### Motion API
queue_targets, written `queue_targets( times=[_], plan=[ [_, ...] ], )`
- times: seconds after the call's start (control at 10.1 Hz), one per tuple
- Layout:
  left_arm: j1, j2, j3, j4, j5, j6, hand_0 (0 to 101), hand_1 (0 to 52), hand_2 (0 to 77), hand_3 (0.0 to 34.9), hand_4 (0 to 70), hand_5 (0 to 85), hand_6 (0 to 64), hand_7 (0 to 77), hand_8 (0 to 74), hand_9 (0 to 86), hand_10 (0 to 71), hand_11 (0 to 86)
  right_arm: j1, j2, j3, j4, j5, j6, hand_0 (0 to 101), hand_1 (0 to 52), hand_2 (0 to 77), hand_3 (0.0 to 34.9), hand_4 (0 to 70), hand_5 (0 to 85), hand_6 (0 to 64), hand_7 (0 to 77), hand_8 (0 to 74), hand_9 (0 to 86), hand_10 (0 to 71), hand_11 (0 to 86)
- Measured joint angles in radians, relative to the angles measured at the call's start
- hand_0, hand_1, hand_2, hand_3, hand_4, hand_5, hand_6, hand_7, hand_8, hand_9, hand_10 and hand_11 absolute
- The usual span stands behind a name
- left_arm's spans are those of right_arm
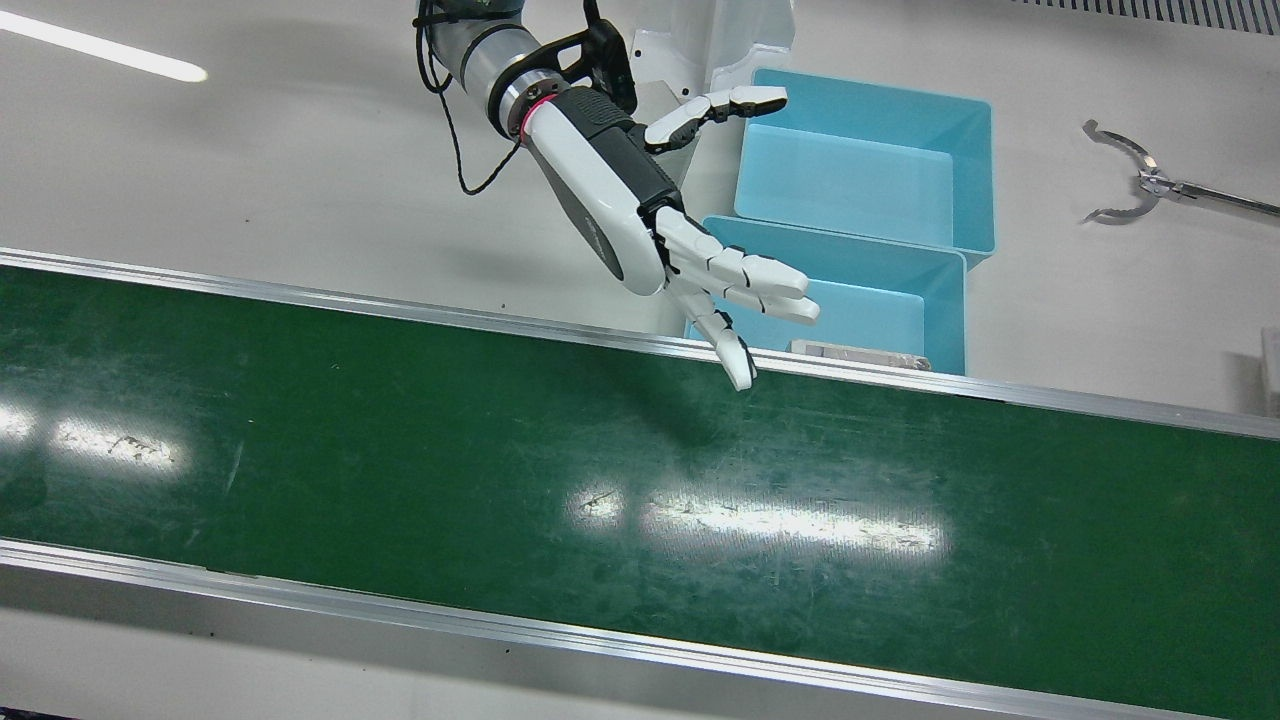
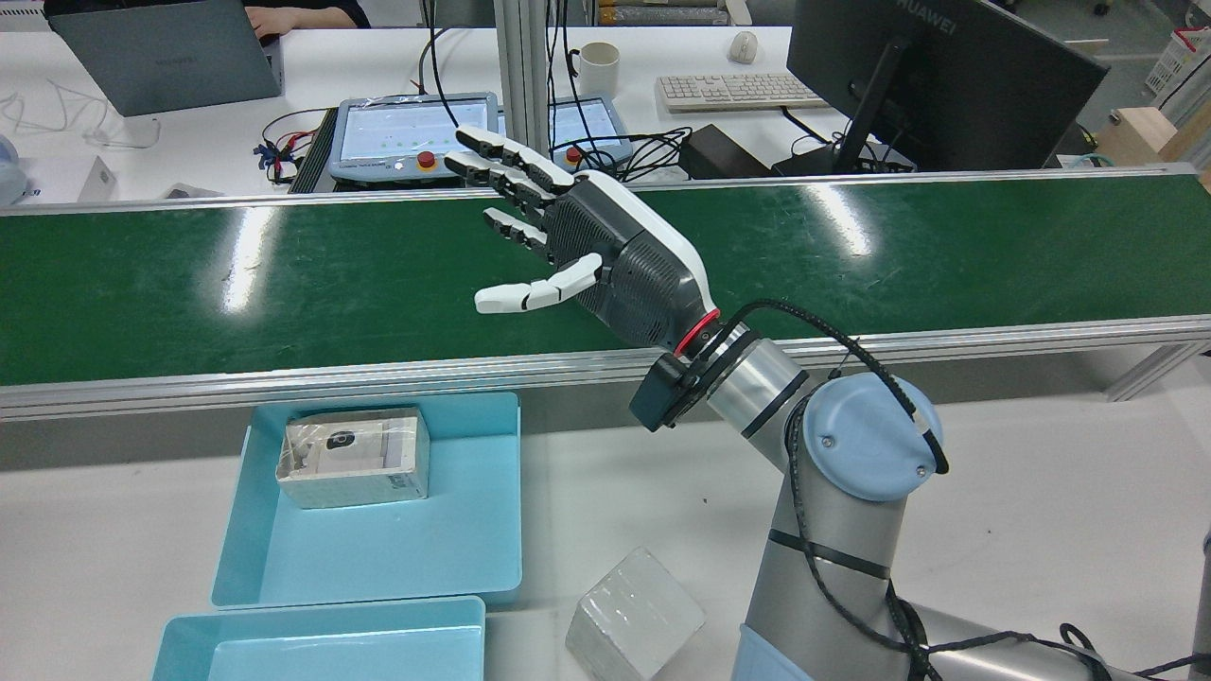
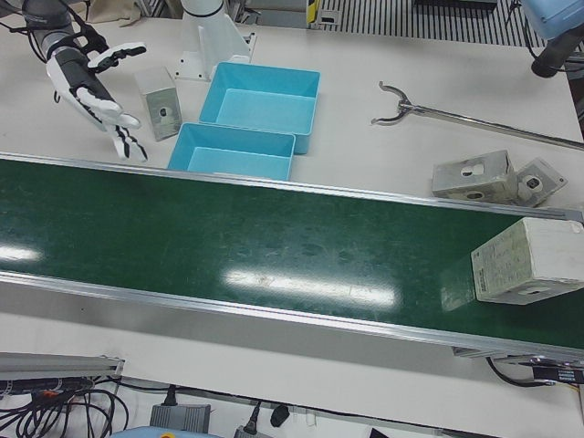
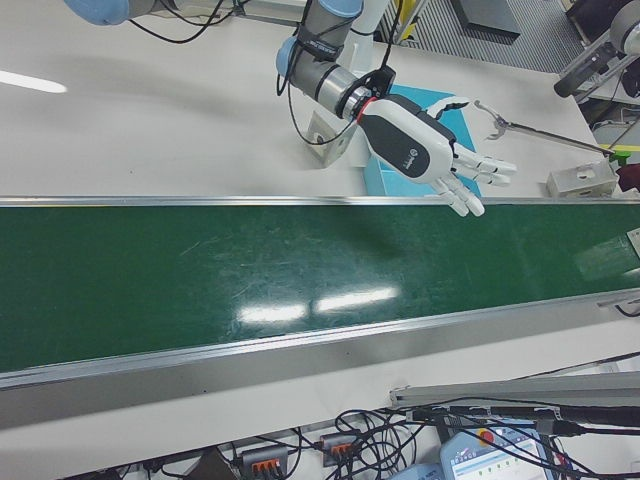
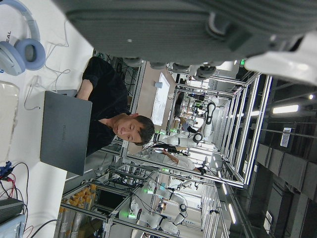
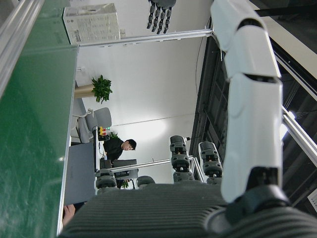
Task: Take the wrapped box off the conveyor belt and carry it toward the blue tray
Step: 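Raise the right hand and swing it along the belt toward the far end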
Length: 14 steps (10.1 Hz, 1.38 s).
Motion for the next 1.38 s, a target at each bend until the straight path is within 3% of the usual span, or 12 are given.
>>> queue_targets(
  times=[0.1,0.3,0.39,0.49,0.69,0.79,0.89,1.18,1.38],
  plan=[
    [0.0,0.0,0.0,0.0,0.0,0.0,0,0.0,1.1,0.0,0.0,1.1,0.0,0.0,0.0,0.0,0.0,0.0,0.048,-0.021,0.01,-0.024,-0.019,0.001,49,16.9,20.2,17.2,6.0,12.5,5.5,9.3,0.0,1.6,2.7,6.0],
    [0.0,0.0,0.0,0.0,0.0,0.0,0,0.0,0.5,0.0,0.0,1.1,0.0,0.0,0.0,0.0,0.0,0.0,0.155,-0.048,0.048,-0.137,-0.063,0.003,48,16.9,21.3,18.1,6.0,13.1,3.8,7.6,0.0,1.6,1.6,2.2],
    [0.0,0.0,0.0,0.0,0.0,0.0,0,0.0,0.5,0.0,0.0,1.1,0.0,0.0,0.0,0.0,0.0,0.0,0.192,-0.076,0.084,-0.192,-0.076,0.013,54,22.9,20.2,19.7,6.0,18.0,1.6,7.6,0.0,1.6,1.6,3.8],
    [0.0,0.0,0.0,0.0,0.0,0.0,0,0.0,1.1,0.0,0.0,1.1,0.0,0.0,0.0,0.0,0.0,0.0,0.211,-0.117,0.125,-0.227,-0.083,0.029,54,22.9,20.2,19.7,6.0,18.0,1.6,7.6,0.0,1.6,1.6,3.8],
    [0.0,0.0,0.0,0.0,0.0,0.0,0,0.0,1.1,0.0,0.0,1.1,0.0,0.0,0.0,0.0,0.0,0.0,0.228,-0.192,0.19,-0.256,-0.088,0.05,56,24.5,18.0,21.1,4.4,18.0,1.6,7.6,0.0,1.6,0.0,3.3],
    [0.0,0.0,0.0,0.0,0.0,0.0,0,0.0,0.5,0.0,0.0,1.1,0.0,0.0,0.0,0.0,0.0,0.0,0.244,-0.218,0.209,-0.261,-0.09,0.054,51,18.5,10.9,24.4,0.5,3.3,0.0,0.5,0.0,1.6,0.0,2.2],
    [0.0,0.0,0.0,0.0,0.0,0.0,0,0.0,0.5,0.0,0.0,1.1,0.0,0.0,0.0,0.0,0.0,0.0,0.269,-0.255,0.238,-0.268,-0.102,0.056,50,16.9,10.9,21.1,0.5,3.3,0.0,0.5,0.0,1.6,0.0,1.6],
    [0.0,0.0,0.0,0.0,0.0,0.0,0,0.0,0.5,0.0,0.0,1.1,0.0,0.0,0.0,0.0,0.0,0.0,0.353,-0.382,0.331,-0.291,-0.171,0.058,48,14.7,11.4,19.6,0.0,0.5,0.0,0.0,0.0,1.6,0.0,1.1],
    [0.0,0.0,0.0,0.0,0.0,0.0,0,0.0,1.1,0.0,0.0,1.1,0.0,0.0,0.0,0.0,0.0,0.0,0.396,-0.404,0.353,-0.295,-0.202,0.058,47,13.6,7.6,20.6,0.0,0.5,0.0,0.0,0.0,1.6,0.0,1.1]
  ],
)
